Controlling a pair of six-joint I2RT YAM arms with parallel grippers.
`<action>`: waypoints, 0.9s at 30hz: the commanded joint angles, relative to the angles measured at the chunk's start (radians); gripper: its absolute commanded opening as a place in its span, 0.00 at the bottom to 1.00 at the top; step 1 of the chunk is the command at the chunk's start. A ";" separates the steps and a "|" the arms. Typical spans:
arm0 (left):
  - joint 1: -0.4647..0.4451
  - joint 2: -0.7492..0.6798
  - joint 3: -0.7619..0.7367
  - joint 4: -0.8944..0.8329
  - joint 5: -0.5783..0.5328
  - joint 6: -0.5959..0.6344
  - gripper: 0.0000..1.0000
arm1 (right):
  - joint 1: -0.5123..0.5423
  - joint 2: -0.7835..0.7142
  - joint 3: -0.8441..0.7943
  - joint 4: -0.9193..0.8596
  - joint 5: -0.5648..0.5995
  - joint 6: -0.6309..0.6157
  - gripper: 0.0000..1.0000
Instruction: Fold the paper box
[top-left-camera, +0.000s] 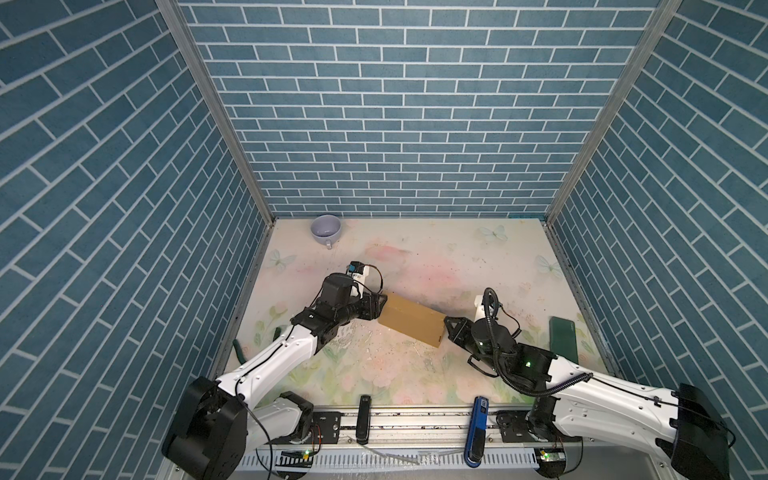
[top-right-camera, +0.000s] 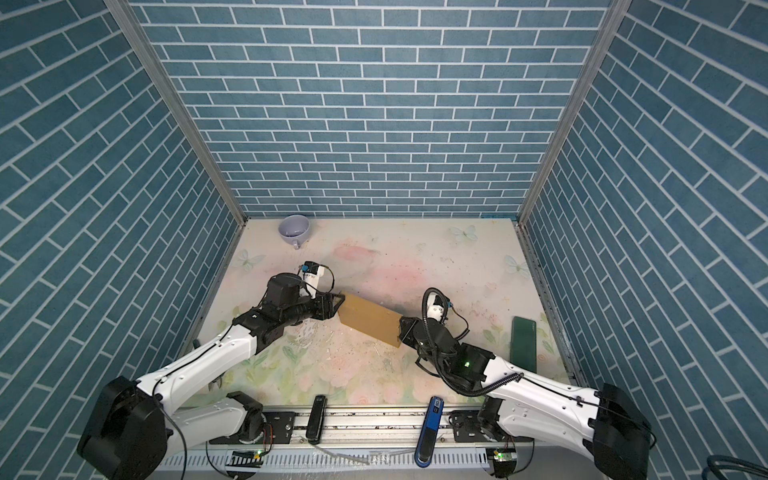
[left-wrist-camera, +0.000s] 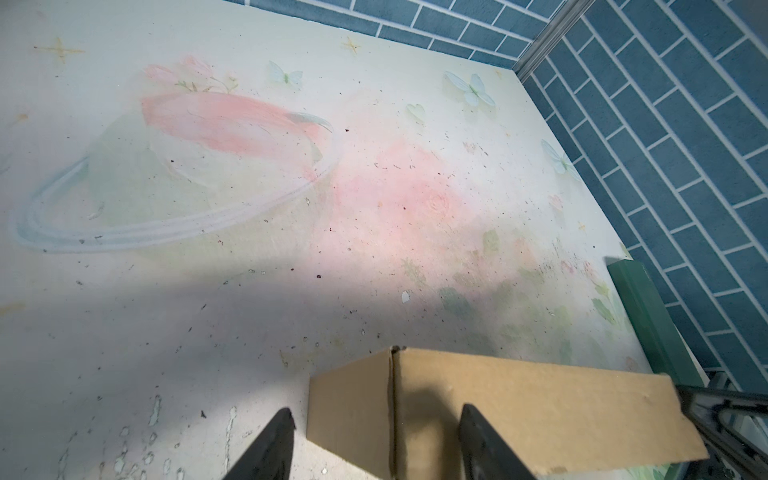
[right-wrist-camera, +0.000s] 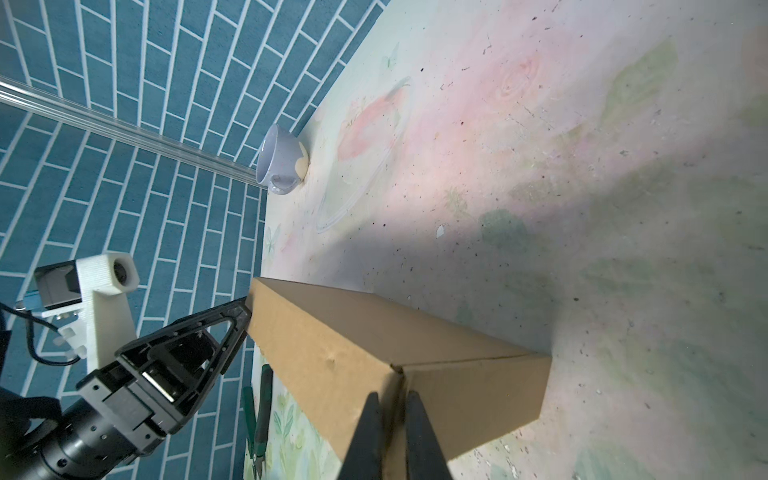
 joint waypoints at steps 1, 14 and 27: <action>0.005 -0.022 -0.058 -0.087 -0.020 -0.011 0.62 | -0.013 0.040 0.005 -0.184 -0.009 -0.062 0.13; -0.026 -0.259 -0.189 -0.198 -0.024 -0.123 0.58 | 0.000 0.060 0.019 -0.236 -0.064 -0.071 0.13; -0.156 -0.439 -0.238 -0.353 -0.110 -0.237 0.50 | 0.088 0.013 0.016 -0.335 -0.029 -0.036 0.13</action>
